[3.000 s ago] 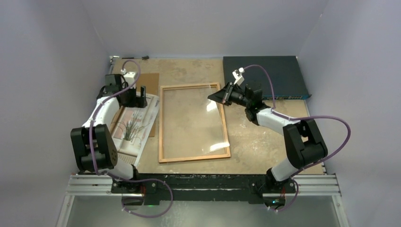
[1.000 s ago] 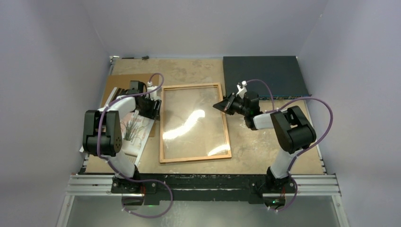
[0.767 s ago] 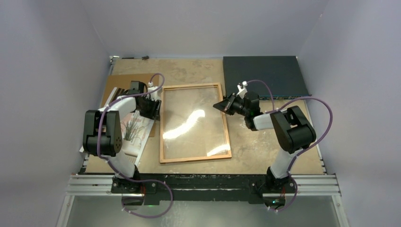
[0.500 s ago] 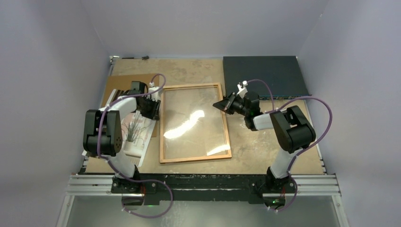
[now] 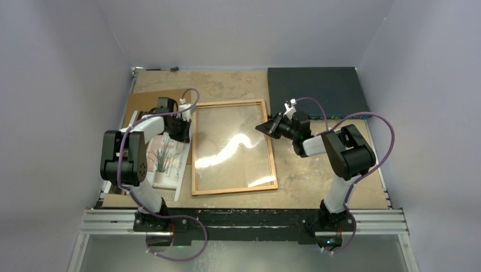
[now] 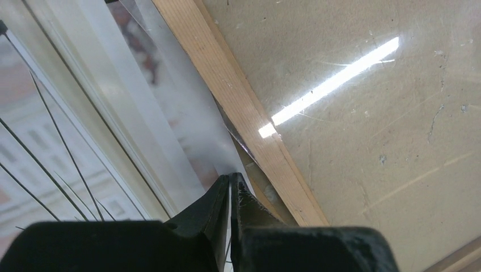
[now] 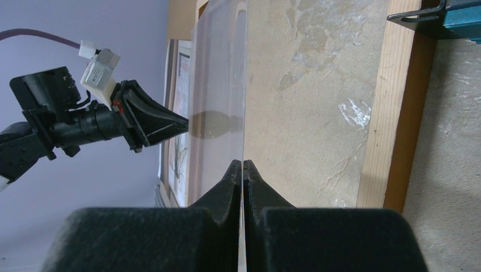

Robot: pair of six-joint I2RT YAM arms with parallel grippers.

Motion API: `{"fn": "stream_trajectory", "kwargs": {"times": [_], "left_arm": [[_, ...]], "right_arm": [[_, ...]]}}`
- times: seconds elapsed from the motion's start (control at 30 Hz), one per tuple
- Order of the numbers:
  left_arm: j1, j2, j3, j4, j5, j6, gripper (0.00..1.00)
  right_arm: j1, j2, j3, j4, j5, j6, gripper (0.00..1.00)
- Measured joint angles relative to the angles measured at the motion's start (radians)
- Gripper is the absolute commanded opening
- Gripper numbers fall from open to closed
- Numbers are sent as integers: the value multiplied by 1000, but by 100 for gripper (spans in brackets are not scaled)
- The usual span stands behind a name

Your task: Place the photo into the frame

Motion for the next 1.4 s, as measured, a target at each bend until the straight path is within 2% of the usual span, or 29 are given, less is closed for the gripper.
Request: {"fn": "stream_trajectory", "kwargs": {"times": [0.57, 0.73, 0.83, 1.4], "left_arm": [[0, 0, 2, -3, 0, 4, 0], [0, -6, 2, -18, 10, 3, 11], [-6, -10, 2, -55, 32, 0, 15], [-10, -26, 3, -119, 46, 0, 13]], "right_arm": [[0, 0, -54, 47, 45, 47, 0], [0, 0, -54, 52, 45, 48, 0], [0, 0, -54, 52, 45, 48, 0], [0, 0, -54, 51, 79, 50, 0]]}}
